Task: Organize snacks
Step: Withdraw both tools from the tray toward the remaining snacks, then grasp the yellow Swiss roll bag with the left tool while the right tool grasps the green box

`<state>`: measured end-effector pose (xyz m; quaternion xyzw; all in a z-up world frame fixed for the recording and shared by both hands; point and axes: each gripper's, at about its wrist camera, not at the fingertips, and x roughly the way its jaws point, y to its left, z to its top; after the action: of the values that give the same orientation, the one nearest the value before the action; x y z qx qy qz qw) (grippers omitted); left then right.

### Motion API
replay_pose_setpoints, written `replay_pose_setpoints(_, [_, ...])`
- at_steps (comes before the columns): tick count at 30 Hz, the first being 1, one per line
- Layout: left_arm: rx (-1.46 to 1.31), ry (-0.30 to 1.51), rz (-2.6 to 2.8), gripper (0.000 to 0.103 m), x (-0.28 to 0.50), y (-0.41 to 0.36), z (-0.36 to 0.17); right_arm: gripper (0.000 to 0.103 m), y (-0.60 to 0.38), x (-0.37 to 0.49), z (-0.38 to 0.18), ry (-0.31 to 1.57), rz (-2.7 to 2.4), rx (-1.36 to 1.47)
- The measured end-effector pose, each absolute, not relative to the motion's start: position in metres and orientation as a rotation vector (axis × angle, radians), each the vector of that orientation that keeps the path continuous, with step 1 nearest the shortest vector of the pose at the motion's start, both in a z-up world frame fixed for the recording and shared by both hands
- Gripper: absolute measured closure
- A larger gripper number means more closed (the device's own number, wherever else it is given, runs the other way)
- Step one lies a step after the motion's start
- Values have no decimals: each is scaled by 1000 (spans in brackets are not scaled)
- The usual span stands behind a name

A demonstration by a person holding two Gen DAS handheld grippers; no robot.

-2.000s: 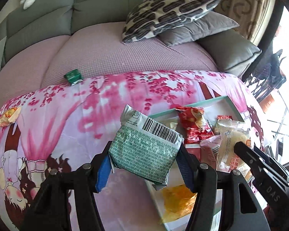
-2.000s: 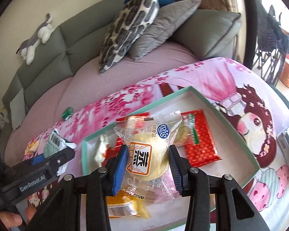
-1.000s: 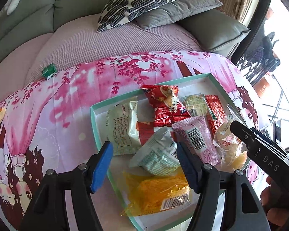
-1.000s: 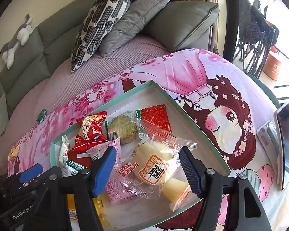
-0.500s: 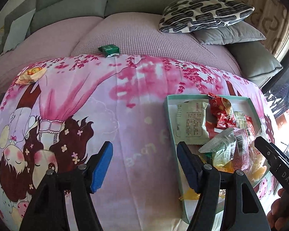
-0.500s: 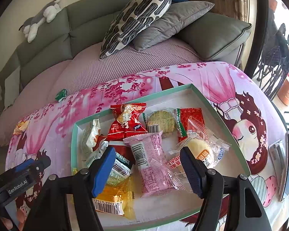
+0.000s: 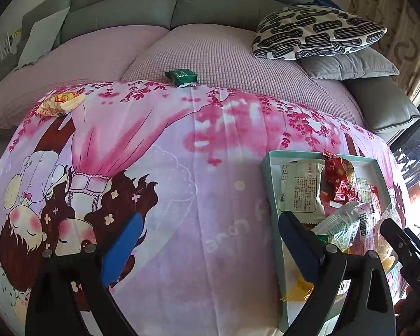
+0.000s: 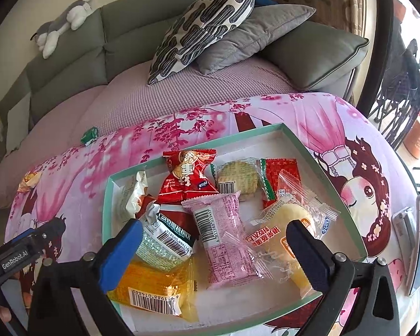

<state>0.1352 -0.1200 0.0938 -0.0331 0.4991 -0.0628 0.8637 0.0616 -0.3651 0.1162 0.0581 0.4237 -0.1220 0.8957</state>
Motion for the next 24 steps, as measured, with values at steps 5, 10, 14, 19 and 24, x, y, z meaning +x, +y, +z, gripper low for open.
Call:
replay_pose_setpoints(5, [-97, 1018, -92, 2, 148, -94, 99, 0, -354, 68, 117, 879, -227, 112])
replay_pose_setpoints(10, [-60, 996, -24, 2, 172, -57, 107, 0, -326, 83, 119, 883, -156, 85])
replay_pose_setpoints(14, [-103, 1023, -4, 2, 194, -21, 110, 0, -295, 102, 123, 882, -73, 69])
replay_pose_setpoints(19, [-100, 1073, 13, 3, 229, 17, 112, 0, -253, 149, 126, 925, 81, 61])
replay_pose_setpoints(24, [-102, 1107, 81, 3, 265, 58, 111, 0, -215, 218, 120, 1000, 163, 55])
